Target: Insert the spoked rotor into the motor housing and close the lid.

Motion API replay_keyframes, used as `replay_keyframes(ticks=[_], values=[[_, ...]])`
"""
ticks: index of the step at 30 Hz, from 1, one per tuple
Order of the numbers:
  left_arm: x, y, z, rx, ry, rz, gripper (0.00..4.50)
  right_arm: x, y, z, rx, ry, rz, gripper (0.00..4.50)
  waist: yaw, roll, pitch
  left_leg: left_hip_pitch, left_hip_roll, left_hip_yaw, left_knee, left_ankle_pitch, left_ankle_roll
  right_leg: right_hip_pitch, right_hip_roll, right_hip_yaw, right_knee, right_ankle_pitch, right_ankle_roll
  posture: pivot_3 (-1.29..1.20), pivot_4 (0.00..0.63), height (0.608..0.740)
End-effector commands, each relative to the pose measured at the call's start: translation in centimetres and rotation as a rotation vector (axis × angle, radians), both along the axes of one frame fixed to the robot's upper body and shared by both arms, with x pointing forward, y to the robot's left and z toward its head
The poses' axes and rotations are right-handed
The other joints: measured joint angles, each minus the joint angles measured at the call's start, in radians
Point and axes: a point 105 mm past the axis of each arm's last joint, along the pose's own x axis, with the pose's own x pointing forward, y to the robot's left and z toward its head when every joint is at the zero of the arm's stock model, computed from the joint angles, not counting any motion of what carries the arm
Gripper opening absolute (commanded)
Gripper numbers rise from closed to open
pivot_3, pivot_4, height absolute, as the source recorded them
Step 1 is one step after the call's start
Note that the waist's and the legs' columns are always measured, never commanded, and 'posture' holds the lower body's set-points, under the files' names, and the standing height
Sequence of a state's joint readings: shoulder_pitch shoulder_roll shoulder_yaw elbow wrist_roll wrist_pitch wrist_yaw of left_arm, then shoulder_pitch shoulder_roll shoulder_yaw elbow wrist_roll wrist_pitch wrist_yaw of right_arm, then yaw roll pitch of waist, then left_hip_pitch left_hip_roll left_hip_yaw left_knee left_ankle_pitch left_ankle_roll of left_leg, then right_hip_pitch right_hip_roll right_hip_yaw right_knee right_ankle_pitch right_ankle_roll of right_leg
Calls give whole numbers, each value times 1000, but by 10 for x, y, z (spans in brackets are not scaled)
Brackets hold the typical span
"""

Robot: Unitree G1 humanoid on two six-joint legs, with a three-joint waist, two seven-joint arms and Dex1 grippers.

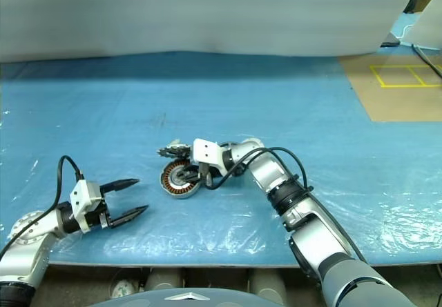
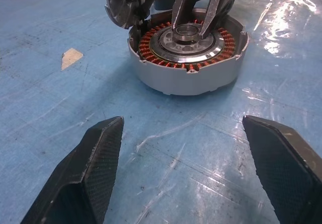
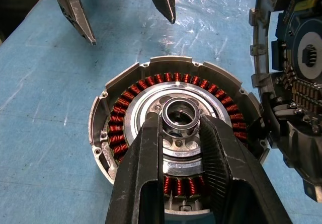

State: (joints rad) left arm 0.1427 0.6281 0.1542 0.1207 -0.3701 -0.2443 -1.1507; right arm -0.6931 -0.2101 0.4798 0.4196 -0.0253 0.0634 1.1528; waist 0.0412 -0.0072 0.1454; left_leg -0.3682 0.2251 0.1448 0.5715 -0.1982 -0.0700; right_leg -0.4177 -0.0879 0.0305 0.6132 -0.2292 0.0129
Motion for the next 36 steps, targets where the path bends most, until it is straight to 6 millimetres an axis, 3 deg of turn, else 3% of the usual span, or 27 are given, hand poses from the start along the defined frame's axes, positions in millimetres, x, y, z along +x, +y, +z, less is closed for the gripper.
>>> replay_keyframes(ticks=[1, 4, 5, 9, 17, 22, 25, 31, 36], values=[[-1, -1, 5, 4, -29, -11, 3981, 1, 0, 0, -1, -8, -4, 660, 0, 0, 0, 0, 0, 0, 0, 0, 0, 0, 0, 0, 0, 0, 0, 0, 150, 740], [-1, -1, 6, 3, -28, -11, 3981, 0, 0, 0, 4, -9, -4, 660, 0, 0, 0, 0, 0, 0, 0, 0, 0, 0, 0, 0, 0, 0, 0, 0, 150, 740], [-2, -1, 6, 3, -29, -11, 3981, 0, 1, 0, 7, -12, -4, 1402, 0, 0, 0, 0, 0, 0, 0, 0, 0, 0, 0, 0, 0, 0, 0, 0, 150, 740], [-1, -1, 7, 2, -29, -8, 3981, 2, 0, 0, 4, -21, -19, 2680, 0, 0, 0, 0, 0, 0, 0, 0, 0, 0, 0, 0, 0, 0, 0, 0, 150, 740], [-3, -3, 6, 1, -26, -11, 3981, 4, -6, 17, 52, -78, -28, 2680, 1, 0, 0, 0, 0, 1, 0, 0, 0, 0, 0, 0, 0, 0, 0, 0, 150, 740], [0, -4, 10, -13, -51, -5, 3981, 3, -9, 34, 122, -11, -53, 2680, 2, 0, 0, -1, 0, 1, 0, 0, 0, -1, 0, 0, 0, 0, 0, 0, 150, 740], [1, -8, 12, -26, -70, -4, 3981, 0, -6, 39, 167, 66, -69, 2074, 1, 0, 0, -1, 0, 1, 0, 0, 0, -1, 0, 0, 0, 0, 0, 0, 150, 740], [0, -5, 12, -20, -71, 3, 3981, -7, -4, 31, 168, 193, -74, 17, 1, 0, 0, -1, 1, 1, -1, 0, 0, -2, 0, 0, 0, 0, 0, 0, 150, 740], [-1, -5, 13, -16, -73, 8, 3981, -8, 2, 25, 177, 228, -93, 17, 2, 0, 0, -1, 1, 2, -1, 0, 0, -2, 0, 0, 0, 0, 0, 0, 150, 740]])
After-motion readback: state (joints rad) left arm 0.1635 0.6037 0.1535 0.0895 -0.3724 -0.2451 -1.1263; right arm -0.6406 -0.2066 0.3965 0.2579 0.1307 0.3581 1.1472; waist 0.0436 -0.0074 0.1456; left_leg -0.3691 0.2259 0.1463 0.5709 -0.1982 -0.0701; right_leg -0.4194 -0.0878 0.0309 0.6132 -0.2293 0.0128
